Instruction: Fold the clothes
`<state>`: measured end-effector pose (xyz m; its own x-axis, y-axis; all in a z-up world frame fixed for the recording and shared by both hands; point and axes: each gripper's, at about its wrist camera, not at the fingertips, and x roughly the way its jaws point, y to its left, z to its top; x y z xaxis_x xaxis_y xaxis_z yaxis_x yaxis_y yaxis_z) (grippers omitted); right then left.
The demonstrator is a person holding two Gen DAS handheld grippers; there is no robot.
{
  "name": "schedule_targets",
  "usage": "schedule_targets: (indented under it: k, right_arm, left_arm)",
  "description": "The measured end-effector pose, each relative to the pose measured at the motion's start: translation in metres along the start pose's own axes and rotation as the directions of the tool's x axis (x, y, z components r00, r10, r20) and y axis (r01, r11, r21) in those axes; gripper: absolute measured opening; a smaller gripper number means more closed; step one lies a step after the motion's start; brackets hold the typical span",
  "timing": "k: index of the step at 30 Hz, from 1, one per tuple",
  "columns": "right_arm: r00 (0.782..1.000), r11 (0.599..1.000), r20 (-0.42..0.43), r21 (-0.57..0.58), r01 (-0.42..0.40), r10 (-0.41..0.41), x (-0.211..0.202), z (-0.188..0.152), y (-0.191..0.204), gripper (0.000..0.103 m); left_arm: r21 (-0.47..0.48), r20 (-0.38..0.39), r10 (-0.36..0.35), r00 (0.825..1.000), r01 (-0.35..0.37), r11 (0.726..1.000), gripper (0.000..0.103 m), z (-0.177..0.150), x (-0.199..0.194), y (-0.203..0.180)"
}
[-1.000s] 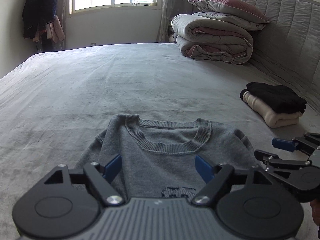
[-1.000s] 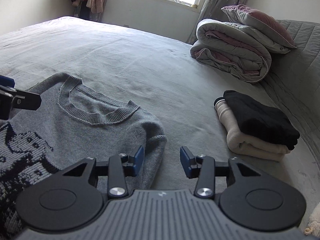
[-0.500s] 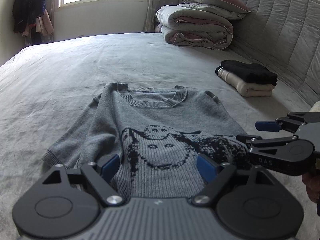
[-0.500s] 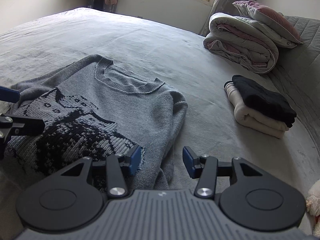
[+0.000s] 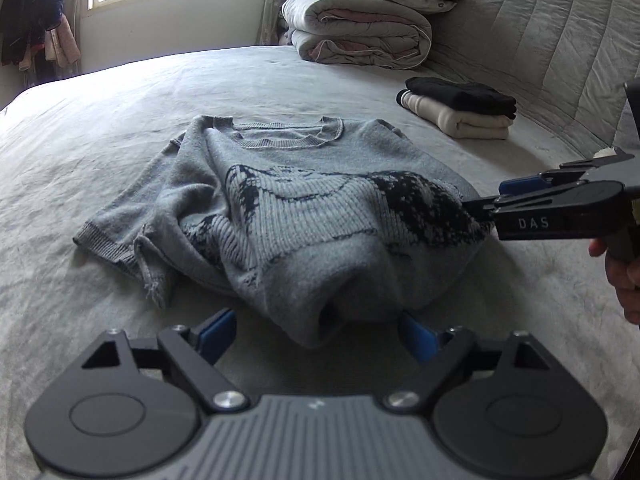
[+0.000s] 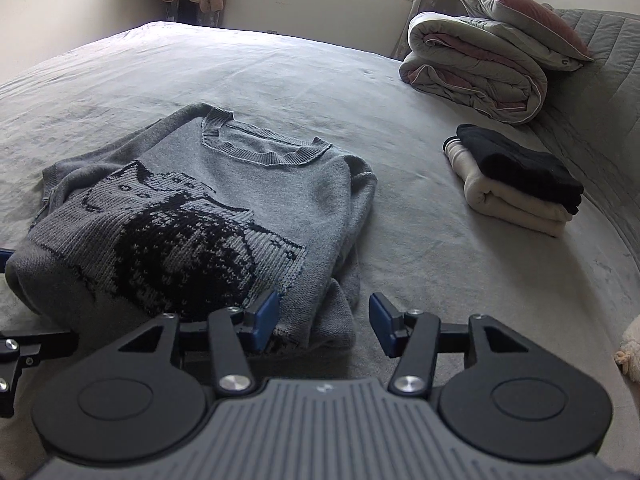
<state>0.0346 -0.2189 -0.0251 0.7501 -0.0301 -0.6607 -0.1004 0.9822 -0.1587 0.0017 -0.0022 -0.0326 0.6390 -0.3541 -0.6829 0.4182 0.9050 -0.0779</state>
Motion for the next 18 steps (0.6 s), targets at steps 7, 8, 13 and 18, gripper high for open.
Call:
schedule_targets:
  k: [7,8,13,18]
  right_arm:
    - [0.999,0.997,-0.015,0.072,-0.040,0.041,0.004,-0.019,-0.002,0.066]
    - [0.999,0.996,-0.016,0.080,-0.043,0.044,0.005,-0.021,-0.003,0.067]
    - [0.998,0.983,-0.004,0.169,-0.066,0.067,0.008,-0.030,-0.012,0.075]
    - [0.995,0.971,0.023,0.220,-0.095,0.092,0.008,-0.042,-0.019,0.081]
  left_arm:
    - [0.152,0.072,-0.027,0.997,0.015,0.988,0.103,-0.037,0.003,-0.006]
    - [0.151,0.083,-0.025,0.996,0.012,0.988,0.103,-0.039,0.002,-0.006]
    - [0.135,0.083,-0.035,0.996,0.024,0.991,0.103,-0.039,0.002,-0.003]
    - [0.147,0.083,-0.025,0.996,0.013,0.989,0.103,-0.039,0.002,-0.005]
